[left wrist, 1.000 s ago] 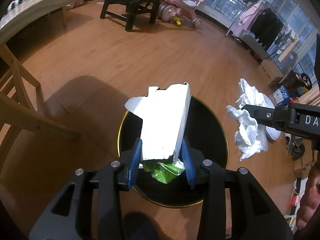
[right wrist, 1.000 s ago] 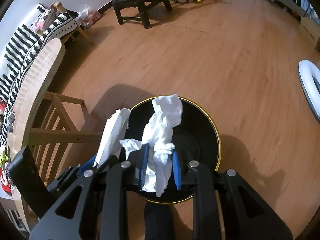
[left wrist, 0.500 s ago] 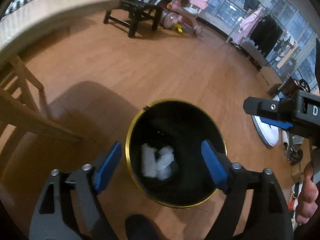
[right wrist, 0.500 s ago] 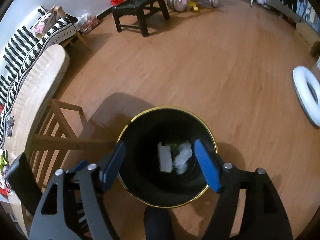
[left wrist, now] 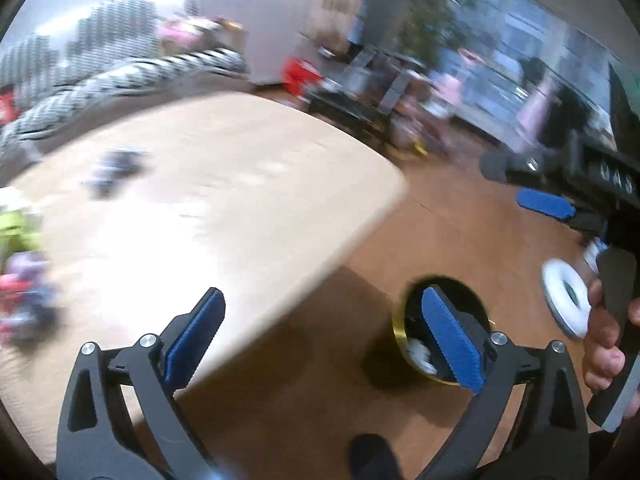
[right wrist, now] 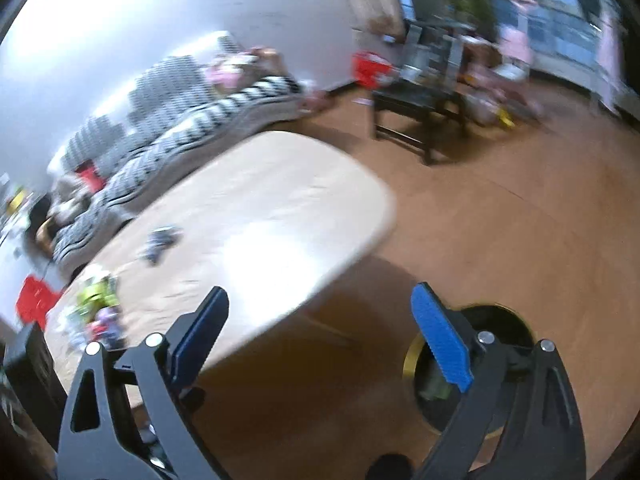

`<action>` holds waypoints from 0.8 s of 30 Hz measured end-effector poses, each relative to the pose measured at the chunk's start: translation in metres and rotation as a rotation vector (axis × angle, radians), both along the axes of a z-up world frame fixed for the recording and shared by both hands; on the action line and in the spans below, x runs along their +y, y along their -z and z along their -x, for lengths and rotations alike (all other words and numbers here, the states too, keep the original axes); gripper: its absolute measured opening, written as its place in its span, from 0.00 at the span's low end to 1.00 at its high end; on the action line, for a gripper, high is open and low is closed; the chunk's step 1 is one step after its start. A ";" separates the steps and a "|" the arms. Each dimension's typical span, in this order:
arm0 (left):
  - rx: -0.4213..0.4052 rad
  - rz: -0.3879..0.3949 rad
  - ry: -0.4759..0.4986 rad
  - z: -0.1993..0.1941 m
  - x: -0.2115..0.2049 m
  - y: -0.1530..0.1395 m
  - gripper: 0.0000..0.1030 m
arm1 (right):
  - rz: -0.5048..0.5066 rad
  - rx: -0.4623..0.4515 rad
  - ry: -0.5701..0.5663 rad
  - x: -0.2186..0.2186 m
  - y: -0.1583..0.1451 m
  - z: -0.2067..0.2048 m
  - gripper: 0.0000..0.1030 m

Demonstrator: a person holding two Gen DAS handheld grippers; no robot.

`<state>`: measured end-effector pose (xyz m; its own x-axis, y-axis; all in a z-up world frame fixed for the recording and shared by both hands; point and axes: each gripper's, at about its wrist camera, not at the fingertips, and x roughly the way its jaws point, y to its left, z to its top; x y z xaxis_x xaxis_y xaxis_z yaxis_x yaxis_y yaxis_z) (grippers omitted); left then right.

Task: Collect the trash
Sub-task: 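Move both tools back over the table toward the remaining trash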

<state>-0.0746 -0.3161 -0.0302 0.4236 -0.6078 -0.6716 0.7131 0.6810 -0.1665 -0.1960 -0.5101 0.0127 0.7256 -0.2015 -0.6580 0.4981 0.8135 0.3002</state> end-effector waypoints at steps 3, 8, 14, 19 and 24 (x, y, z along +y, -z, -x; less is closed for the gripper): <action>-0.006 0.007 -0.136 -0.022 0.066 -0.019 0.93 | 0.008 -0.036 -0.086 0.045 -0.013 -0.032 0.88; -0.027 -0.011 -0.352 -0.053 0.170 -0.036 0.93 | -0.012 -0.051 -0.231 0.121 -0.020 -0.091 0.88; 0.003 -0.025 -0.561 -0.081 0.276 -0.042 0.93 | 0.013 -0.024 -0.366 0.199 -0.014 -0.141 0.88; 0.034 -0.021 -0.656 -0.096 0.329 -0.034 0.93 | 0.013 0.001 -0.429 0.239 -0.003 -0.169 0.88; 0.050 -0.038 -0.677 -0.106 0.345 -0.026 0.93 | 0.013 0.036 -0.466 0.256 0.009 -0.191 0.88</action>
<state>0.0314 0.0284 -0.0045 0.6707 -0.1952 -0.7155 0.1195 0.9806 -0.1555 -0.0049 -0.2537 0.0036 0.7175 0.1321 -0.6839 0.0889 0.9565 0.2779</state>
